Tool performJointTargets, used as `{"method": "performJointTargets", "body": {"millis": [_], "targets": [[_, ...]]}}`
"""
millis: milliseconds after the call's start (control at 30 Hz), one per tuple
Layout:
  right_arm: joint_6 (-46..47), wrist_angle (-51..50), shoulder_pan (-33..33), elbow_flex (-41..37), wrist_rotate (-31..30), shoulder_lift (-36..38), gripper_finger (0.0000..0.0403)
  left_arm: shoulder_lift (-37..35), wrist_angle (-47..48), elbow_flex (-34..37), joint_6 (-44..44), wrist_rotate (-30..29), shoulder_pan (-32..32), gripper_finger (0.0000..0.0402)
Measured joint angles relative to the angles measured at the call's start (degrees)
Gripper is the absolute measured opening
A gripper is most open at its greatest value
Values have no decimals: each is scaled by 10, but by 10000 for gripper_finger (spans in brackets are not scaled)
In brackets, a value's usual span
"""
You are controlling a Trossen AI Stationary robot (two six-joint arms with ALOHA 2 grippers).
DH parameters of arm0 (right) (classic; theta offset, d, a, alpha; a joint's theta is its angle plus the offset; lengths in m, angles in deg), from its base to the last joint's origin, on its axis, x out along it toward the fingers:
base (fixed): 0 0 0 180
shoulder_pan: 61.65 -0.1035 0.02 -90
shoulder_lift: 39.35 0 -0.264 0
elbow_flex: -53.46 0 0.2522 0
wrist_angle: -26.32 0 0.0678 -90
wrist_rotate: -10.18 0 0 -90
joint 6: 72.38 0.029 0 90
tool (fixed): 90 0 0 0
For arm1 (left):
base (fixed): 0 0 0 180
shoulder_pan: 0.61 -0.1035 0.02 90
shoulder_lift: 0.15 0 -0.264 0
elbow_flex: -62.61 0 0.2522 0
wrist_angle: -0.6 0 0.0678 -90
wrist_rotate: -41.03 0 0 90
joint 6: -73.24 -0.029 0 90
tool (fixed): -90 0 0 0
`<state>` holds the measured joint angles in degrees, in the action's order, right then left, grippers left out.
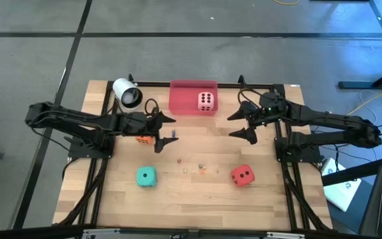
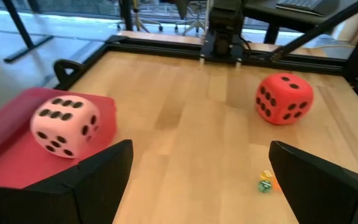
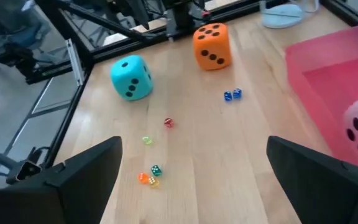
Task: Pick & Place Dice
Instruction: Put the big red dice into the pink bin
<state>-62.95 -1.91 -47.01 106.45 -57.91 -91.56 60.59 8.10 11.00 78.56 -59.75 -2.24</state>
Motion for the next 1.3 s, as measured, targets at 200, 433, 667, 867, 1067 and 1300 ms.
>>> {"method": "performJointTargets", "body": {"millis": [200,433,667,867,1067,1300], "targets": [[14,106,-15,-15,2,-33,400,10,1,0,21,0,17,372],[8,170,-22,-16,2,-79,400,10,0,0,25,0,20,372],[2,171,-22,-16,74,-91,400,10,0,0,11,0,20,372],[63,189,-38,-16,173,-85,400,10,0,0,10,0,20,372],[95,200,-65,-16,161,-85,400,10,1,0,9,0,20,372],[71,211,-81,-16,98,-87,400,10,1,0,11,-7,20,372]]}}
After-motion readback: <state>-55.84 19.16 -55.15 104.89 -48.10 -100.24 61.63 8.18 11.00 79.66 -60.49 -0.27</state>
